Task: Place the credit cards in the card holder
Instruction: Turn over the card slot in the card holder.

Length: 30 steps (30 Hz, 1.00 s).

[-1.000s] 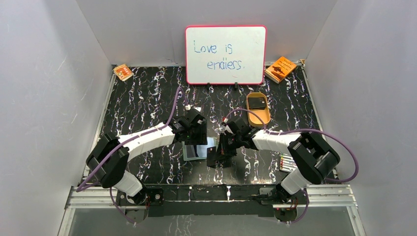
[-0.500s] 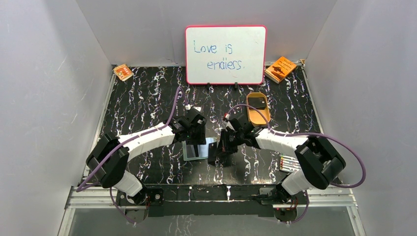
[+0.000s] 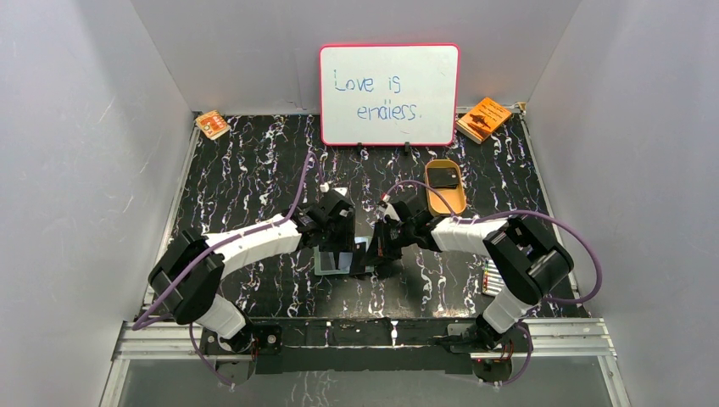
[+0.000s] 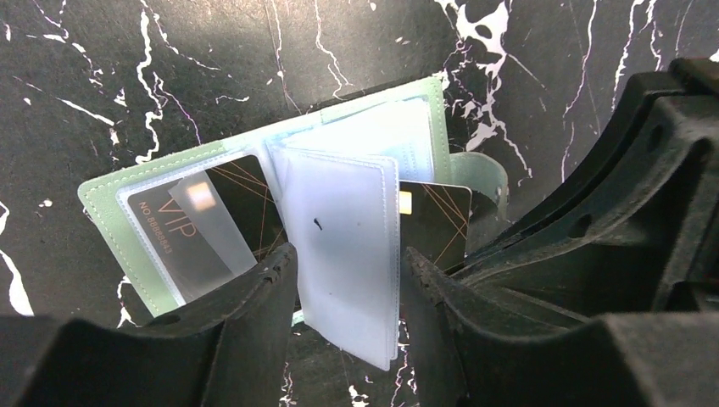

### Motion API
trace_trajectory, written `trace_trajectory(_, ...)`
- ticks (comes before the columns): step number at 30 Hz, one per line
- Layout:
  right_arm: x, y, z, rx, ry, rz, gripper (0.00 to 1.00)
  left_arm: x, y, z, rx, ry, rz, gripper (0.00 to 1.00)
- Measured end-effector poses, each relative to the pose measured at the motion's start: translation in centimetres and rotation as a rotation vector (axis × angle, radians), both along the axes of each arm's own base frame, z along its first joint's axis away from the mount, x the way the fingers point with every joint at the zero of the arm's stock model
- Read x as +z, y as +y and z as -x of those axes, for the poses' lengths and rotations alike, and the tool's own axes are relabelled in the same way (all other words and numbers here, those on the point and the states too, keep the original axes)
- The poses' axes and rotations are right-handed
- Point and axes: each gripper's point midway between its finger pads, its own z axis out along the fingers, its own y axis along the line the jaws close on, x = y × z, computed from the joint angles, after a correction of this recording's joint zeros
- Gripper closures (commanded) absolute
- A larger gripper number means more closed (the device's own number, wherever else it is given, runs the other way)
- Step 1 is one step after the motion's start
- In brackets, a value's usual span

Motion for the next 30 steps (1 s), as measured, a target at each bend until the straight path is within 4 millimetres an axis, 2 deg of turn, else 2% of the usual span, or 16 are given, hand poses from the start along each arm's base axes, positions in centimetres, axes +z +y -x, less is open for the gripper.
trace_trajectory(6, 0.3, 0.3, 0.0, 0.014, -0.011, -0.029, 1.00, -0.4, 0.1, 0.1, -0.004, 0.001, -0.006, 0.48)
trace_trajectory(13, -0.4, -0.3, 0.5, 0.012, 0.010, -0.020, 1.00, -0.7, 0.0, -0.1, -0.006, -0.001, -0.007, 0.55)
trace_trajectory(22, -0.9, -0.9, 0.8, 0.007, 0.020, -0.016, 1.00, -0.8, 0.1, -0.2, -0.006, -0.006, -0.011, 0.58)
trace_trajectory(26, -0.4, -1.5, 1.1, 0.008, -0.004, -0.010, 1.00, -0.8, 0.1, -0.2, -0.007, -0.006, -0.012, 0.59)
trace_trajectory(30, 1.0, -2.3, 1.6, 0.017, -0.049, -0.005, 1.00, -1.1, 0.1, -0.1, -0.006, -0.001, -0.018, 0.59)
